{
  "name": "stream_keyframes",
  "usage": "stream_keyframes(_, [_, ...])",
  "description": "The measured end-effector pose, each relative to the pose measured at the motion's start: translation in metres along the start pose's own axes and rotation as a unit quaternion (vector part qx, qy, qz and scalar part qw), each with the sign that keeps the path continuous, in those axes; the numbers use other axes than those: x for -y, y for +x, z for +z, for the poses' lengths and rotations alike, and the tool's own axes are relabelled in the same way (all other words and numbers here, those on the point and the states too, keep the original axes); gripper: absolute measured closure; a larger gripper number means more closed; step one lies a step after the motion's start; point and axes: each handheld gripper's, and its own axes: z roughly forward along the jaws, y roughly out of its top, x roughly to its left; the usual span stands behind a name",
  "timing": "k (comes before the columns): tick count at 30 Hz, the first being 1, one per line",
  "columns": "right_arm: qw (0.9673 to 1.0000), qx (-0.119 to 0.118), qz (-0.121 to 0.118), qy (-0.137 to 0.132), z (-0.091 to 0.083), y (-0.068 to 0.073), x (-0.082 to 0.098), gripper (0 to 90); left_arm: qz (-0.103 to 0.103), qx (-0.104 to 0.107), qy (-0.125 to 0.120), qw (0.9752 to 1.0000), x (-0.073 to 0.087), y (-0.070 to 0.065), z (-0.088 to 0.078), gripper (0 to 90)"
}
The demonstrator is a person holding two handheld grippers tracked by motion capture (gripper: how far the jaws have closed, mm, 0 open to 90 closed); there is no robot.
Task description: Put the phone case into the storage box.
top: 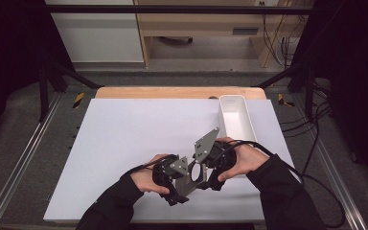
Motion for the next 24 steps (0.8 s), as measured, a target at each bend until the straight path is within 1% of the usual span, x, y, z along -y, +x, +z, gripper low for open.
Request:
stream_keyframes(5, [1.0000,-0.001,-0.003,0.002,0.0004,0.0009,-0.0027,12.5,0.002,-0.003,0.003,1.0000,0.0001,0.0003,0.0006,5.0])
stream_keyframes(11, [0.9999,0.001,-0.007,0.007,0.0009,0.0014,-0.0049,12.6,0.007,-0.007,0.007,0.9999,-0.0004,-0.0001,0.0008,9.4])
stream_keyframes(15, [0.9999,0.001,-0.009,0.008,0.0015,0.0014,-0.0050,12.5,0.011,-0.010,0.011,0.9998,-0.0011,-0.0008,0.0013,9.9])
stream_keyframes(20, [0.9999,0.003,-0.010,0.007,0.0004,0.0014,-0.0046,12.4,0.021,-0.018,0.007,0.9996,-0.0017,-0.0013,0.0003,10.9])
stream_keyframes(24, [0.9999,0.003,-0.009,0.005,-0.0002,0.0011,-0.0045,12.2,0.023,-0.019,0.007,0.9995,-0.0017,-0.0016,-0.0003,11.2])
